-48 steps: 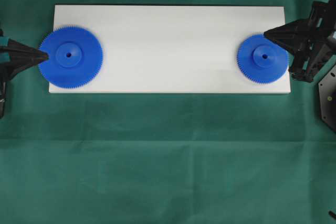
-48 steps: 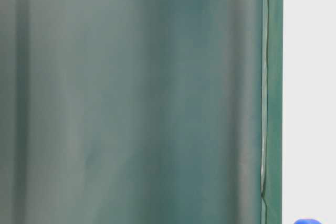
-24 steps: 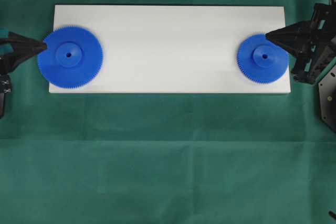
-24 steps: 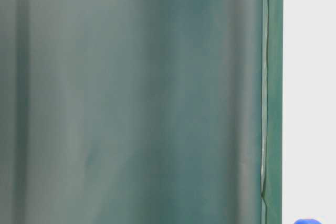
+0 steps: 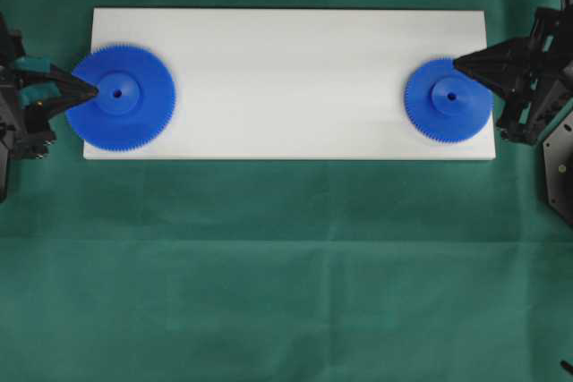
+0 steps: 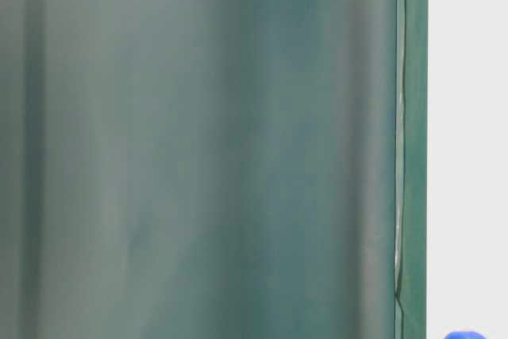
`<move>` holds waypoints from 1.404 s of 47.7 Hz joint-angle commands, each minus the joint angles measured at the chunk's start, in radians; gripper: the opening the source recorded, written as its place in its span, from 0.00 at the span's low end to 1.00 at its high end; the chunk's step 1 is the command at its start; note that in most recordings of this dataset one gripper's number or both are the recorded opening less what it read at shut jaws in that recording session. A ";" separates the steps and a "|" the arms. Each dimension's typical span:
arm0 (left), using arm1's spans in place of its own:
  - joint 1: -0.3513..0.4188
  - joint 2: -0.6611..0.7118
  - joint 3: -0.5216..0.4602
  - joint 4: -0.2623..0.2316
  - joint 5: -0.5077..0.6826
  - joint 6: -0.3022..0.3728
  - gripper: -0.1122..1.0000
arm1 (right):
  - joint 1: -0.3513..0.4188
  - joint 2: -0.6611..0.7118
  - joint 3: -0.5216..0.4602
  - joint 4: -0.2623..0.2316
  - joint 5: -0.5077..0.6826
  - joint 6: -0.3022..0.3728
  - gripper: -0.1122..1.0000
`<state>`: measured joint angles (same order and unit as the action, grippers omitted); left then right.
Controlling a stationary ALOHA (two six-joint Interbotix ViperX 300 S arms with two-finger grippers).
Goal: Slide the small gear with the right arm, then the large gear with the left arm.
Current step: 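Lower the left gripper onto the hub of the large blue gear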
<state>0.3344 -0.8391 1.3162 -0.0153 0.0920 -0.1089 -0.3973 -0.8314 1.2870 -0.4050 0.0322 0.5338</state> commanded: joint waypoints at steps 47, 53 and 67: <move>0.074 0.390 -0.029 0.002 -0.181 0.018 0.10 | 0.023 -0.008 0.006 0.005 -0.009 0.008 0.55; 0.074 0.390 -0.031 0.002 -0.192 0.034 0.10 | 0.023 -0.008 0.006 0.005 -0.009 0.008 0.55; 0.075 0.393 -0.035 0.002 -0.192 0.048 0.10 | 0.032 -0.008 0.006 0.006 -0.009 0.008 0.55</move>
<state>0.4065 -0.4479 1.2962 -0.0153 -0.0966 -0.0660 -0.3712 -0.8391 1.3039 -0.4019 0.0307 0.5384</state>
